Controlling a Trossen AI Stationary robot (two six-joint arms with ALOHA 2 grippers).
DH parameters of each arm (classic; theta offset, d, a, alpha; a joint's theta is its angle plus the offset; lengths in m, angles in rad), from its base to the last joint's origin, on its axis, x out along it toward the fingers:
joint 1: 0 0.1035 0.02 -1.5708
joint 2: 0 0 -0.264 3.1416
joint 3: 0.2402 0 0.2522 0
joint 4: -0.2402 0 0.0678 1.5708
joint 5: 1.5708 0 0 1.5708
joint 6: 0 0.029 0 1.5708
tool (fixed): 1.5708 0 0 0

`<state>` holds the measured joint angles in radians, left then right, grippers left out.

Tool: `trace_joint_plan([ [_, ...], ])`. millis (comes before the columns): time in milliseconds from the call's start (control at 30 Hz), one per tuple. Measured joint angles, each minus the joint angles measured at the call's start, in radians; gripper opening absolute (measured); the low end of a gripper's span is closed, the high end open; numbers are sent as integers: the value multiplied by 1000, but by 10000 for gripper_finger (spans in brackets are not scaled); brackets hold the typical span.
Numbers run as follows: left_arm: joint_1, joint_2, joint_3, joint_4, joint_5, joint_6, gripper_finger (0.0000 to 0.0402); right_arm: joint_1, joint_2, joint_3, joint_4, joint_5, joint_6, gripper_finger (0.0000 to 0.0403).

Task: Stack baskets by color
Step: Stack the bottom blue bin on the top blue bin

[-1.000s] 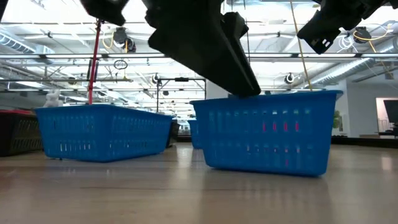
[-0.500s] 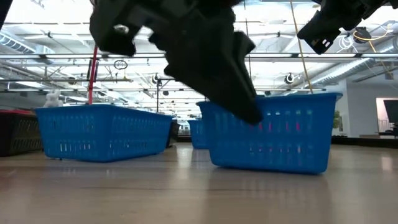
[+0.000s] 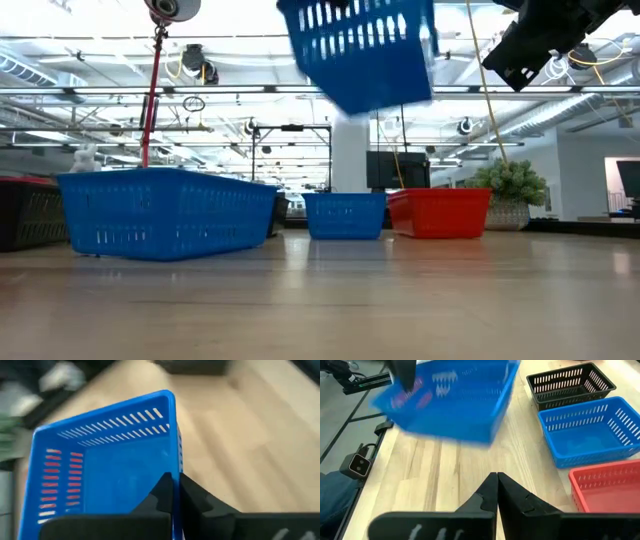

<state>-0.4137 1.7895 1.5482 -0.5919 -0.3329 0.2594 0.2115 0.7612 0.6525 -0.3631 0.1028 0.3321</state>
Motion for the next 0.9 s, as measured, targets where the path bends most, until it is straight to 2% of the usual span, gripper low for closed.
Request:
trace_joint_plan([
  [167,28,-97,0,-11,-137,0,11,0,0,0,-8,0,-5,0],
  [300,74,-109,0,1,-194,-9,7,0,-1,0,-15,0,-36,0],
  [667,249,42,-1,18,-190,-22,7,0,-30,0,-50,0,-68,0],
  [900,338,139,-1,20,-87,-12,7,0,-60,0,-65,0,-58,0],
])
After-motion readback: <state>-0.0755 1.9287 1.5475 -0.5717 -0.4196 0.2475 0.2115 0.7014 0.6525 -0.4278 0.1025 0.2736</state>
